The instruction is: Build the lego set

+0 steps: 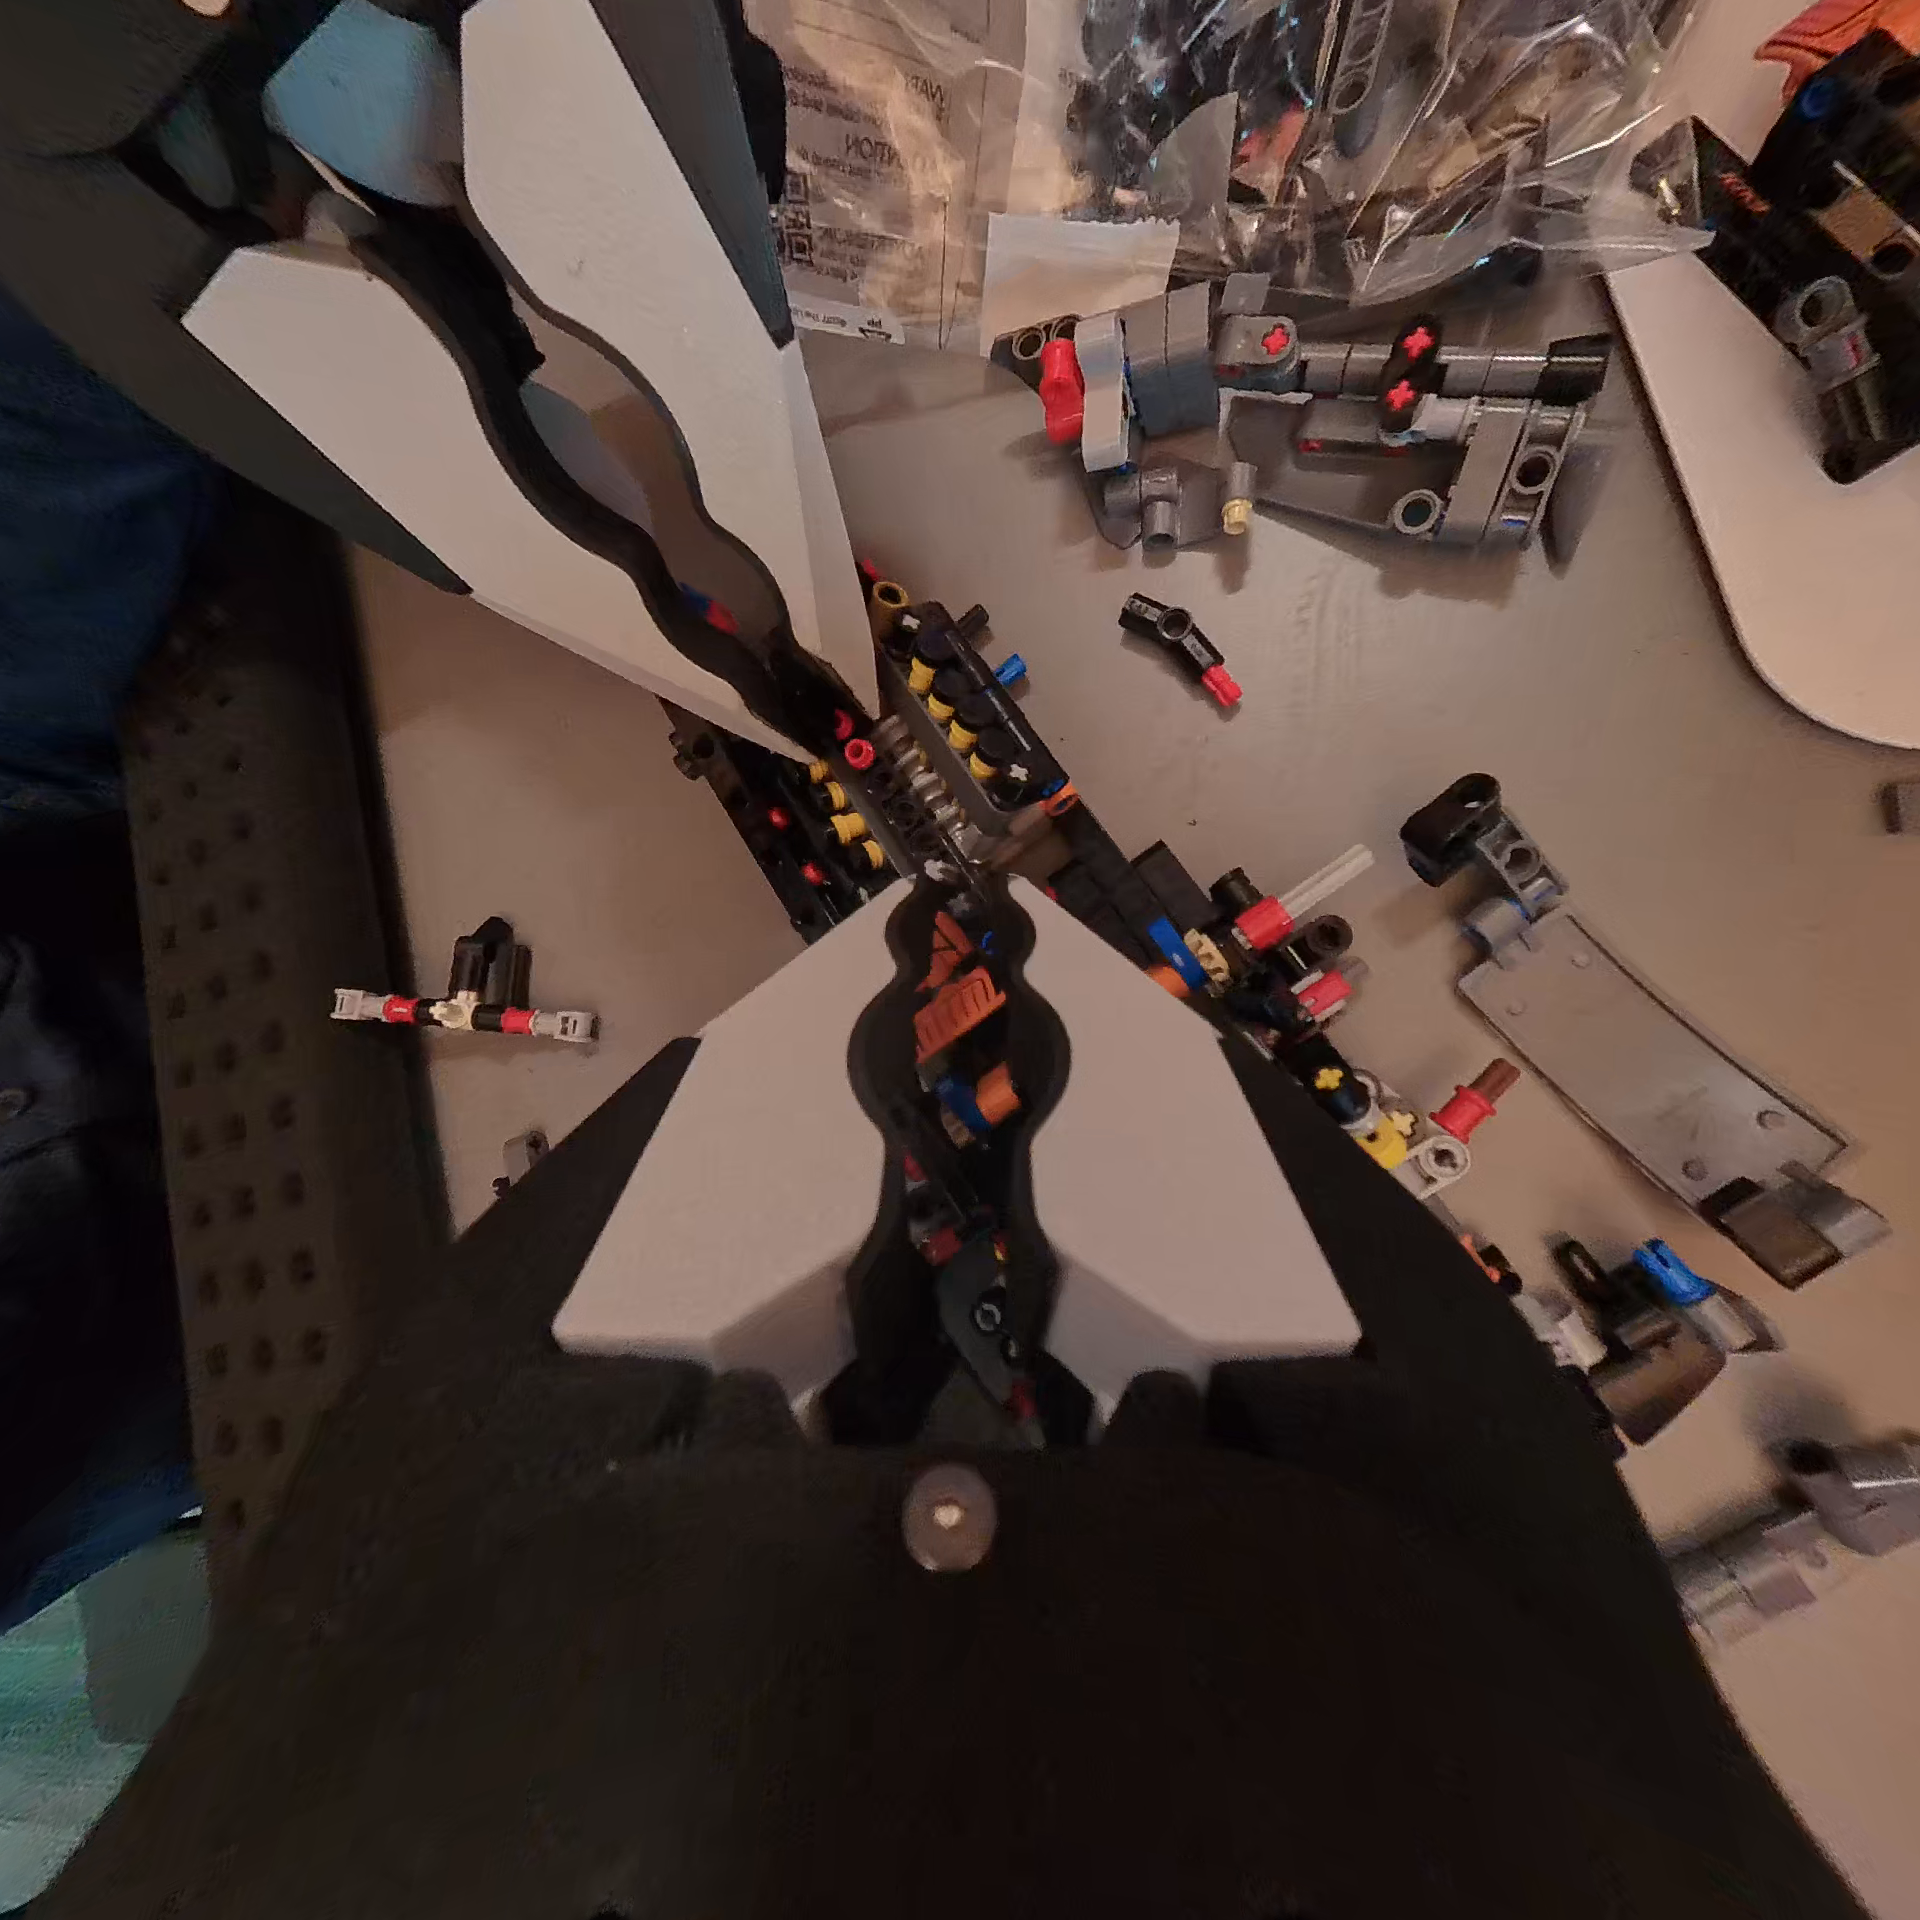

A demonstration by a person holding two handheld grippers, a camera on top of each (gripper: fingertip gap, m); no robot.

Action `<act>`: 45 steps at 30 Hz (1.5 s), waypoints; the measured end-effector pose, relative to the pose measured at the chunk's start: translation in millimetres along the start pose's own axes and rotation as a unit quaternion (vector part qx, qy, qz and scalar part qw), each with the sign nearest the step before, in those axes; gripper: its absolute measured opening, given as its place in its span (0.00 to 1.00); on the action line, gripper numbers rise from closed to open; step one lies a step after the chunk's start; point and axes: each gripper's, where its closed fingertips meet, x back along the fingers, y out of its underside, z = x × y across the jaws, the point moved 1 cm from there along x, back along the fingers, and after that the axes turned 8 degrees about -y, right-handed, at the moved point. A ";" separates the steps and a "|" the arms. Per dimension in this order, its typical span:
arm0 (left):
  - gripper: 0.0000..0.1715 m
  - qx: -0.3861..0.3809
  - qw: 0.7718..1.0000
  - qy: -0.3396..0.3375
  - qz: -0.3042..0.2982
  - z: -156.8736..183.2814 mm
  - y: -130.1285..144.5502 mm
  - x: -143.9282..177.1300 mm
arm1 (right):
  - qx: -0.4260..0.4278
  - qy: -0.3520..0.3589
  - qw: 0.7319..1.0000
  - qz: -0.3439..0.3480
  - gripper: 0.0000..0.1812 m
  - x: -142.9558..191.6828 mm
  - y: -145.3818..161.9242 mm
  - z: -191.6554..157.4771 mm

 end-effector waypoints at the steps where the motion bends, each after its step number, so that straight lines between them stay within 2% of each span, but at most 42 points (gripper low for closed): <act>1: 0.03 -0.002 1.000 -0.006 -0.007 -1.8 1.2 -1.1 | -0.002 -0.007 1.000 0.007 0.04 -0.1 -1.0 -0.9; 17: 0.03 -0.022 1.000 -0.013 0.000 -2.5 -0.6 -2.2 | -0.028 -0.036 0.998 0.054 0.04 7.0 -9.0 0.1; 22: 0.03 -0.024 1.000 -0.011 0.002 -1.0 -2.1 -3.4 | -0.028 -0.025 0.999 0.032 0.04 2.0 -4.5 2.6; 35: 0.03 -0.026 1.000 -0.018 0.000 -3.3 -0.8 -3.5 | -0.032 -0.032 0.998 0.031 0.02 5.5 -1.6 1.9; 39: 0.02 -0.026 1.000 -0.018 0.000 -3.5 -0.3 -3.2 | -0.053 -0.049 0.997 0.039 0.02 4.5 -2.3 1.9; 45: 0.02 -0.041 0.999 -0.028 -0.005 -4.0 -0.3 -3.2 | -0.066 -0.036 0.997 0.016 0.01 4.3 -3.0 2.2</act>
